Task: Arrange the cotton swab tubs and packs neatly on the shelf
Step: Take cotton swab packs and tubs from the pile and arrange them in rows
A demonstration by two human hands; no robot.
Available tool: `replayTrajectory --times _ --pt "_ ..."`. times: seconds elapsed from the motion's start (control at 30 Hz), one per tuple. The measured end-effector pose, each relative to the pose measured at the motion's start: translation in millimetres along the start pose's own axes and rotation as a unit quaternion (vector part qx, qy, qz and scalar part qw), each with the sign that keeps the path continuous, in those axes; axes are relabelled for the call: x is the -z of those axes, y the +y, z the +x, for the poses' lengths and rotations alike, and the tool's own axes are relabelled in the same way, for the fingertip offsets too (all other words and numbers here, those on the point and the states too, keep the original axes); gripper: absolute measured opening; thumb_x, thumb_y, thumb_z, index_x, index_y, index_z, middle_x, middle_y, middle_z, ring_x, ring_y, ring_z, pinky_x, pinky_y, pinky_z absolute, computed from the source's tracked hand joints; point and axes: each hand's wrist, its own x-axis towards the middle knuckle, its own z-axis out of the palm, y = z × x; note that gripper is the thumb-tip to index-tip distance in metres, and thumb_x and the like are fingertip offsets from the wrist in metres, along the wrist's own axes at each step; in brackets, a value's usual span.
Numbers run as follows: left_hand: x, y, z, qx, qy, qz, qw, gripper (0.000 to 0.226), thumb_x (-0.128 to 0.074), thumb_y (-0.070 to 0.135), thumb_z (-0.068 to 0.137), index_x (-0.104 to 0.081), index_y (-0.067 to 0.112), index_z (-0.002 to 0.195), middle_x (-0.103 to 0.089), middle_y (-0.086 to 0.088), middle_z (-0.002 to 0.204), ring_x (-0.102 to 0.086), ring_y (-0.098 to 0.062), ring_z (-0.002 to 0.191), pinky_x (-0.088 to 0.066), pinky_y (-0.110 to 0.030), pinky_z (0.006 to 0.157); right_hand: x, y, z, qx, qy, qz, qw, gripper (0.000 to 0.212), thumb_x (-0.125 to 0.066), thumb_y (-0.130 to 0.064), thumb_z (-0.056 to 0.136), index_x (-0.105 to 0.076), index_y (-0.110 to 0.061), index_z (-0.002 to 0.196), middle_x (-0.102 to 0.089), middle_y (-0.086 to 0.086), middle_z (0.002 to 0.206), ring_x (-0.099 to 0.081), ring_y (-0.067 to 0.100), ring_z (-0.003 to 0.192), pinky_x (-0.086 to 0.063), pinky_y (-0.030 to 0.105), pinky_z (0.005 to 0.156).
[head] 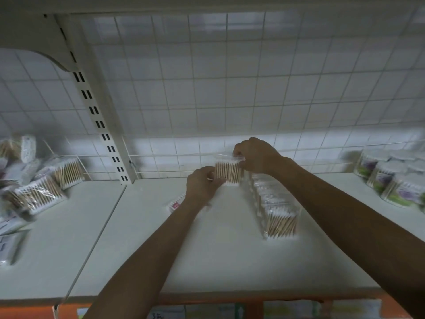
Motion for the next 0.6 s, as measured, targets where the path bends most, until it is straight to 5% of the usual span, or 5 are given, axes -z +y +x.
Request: replayTrajectory --times 0.13,0.6 --pt "-9 2 4 0.004 0.013 0.034 0.999 0.026 -0.071 0.031 0.08 -0.067 0.02 0.104 -0.071 0.006 0.097 -0.067 -0.011 0.091 -0.047 -0.022 0.08 -3 7 -2 0.0 0.015 -0.005 1.0 0.027 -0.058 -0.017 0.086 -0.06 -0.017 0.112 -0.062 0.0 0.113 -0.049 0.02 0.106 -0.042 0.033 0.088" --pt "-23 4 14 0.013 0.003 0.121 0.993 0.024 -0.066 0.029 0.083 -0.068 0.02 0.105 -0.073 0.001 0.095 -0.065 -0.02 0.094 -0.048 -0.029 0.082 -9 3 0 -0.029 0.045 -0.083 0.995 0.027 -0.058 -0.016 0.087 -0.057 -0.013 0.114 -0.058 0.006 0.11 -0.049 0.023 0.106 -0.044 0.032 0.08"
